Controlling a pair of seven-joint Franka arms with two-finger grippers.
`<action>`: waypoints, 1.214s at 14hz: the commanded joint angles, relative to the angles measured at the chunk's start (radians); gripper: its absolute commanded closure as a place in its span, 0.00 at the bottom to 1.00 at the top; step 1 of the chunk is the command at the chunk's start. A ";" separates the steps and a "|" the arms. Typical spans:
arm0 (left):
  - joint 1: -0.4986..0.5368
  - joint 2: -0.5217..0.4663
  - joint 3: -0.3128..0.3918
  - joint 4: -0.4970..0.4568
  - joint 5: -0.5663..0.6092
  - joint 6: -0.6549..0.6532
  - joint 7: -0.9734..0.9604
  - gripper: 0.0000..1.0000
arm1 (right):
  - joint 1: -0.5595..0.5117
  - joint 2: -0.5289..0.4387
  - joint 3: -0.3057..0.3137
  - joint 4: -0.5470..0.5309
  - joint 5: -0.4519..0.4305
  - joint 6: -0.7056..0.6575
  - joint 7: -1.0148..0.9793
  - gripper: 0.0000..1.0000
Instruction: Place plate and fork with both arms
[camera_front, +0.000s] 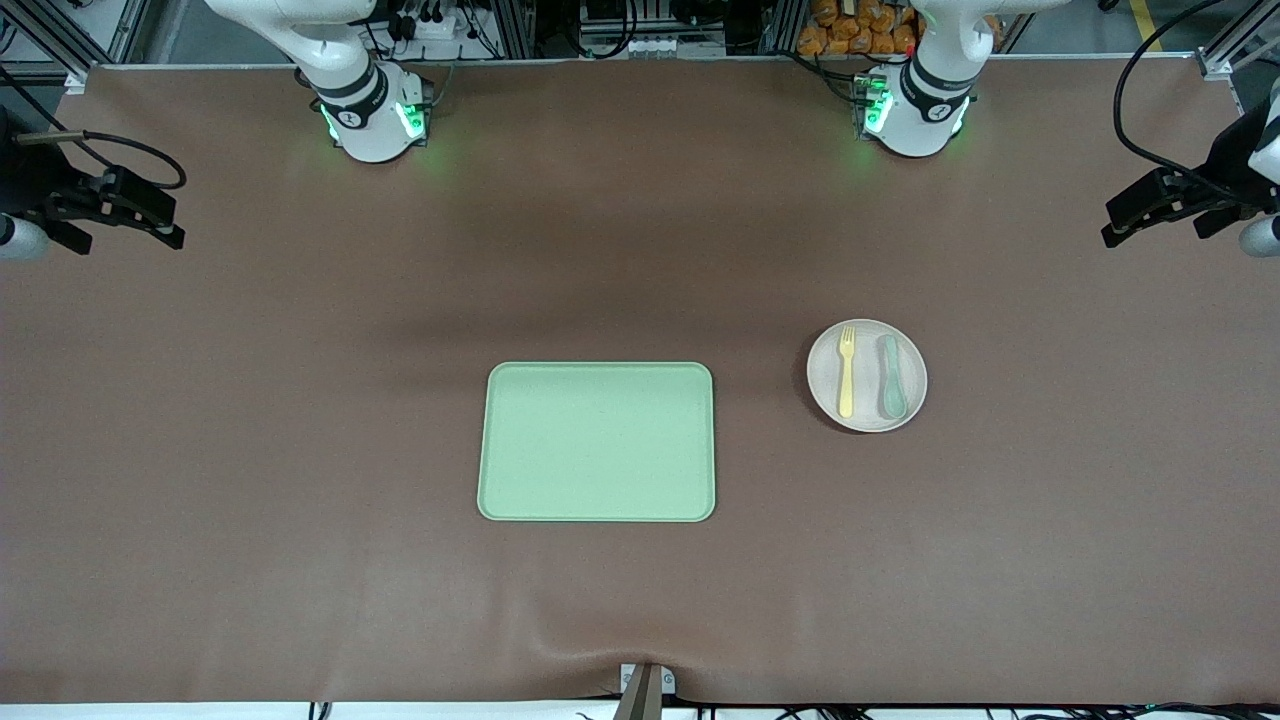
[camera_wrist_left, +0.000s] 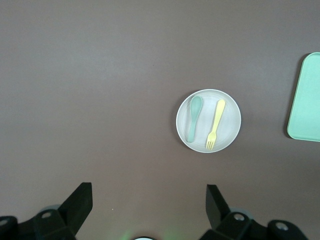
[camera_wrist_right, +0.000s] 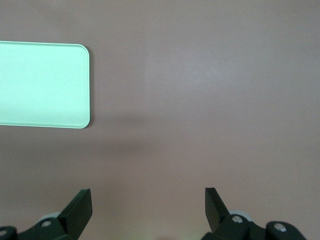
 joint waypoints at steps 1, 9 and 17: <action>0.011 -0.024 -0.008 -0.002 -0.002 -0.017 0.014 0.00 | -0.020 -0.006 0.010 -0.004 0.009 -0.001 -0.016 0.00; 0.011 0.004 -0.012 -0.011 -0.015 -0.021 0.019 0.00 | -0.022 -0.006 0.010 -0.004 0.009 -0.001 -0.016 0.00; 0.011 0.004 -0.015 -0.123 -0.015 0.074 0.013 0.00 | -0.022 -0.006 0.012 -0.004 0.009 -0.002 -0.016 0.00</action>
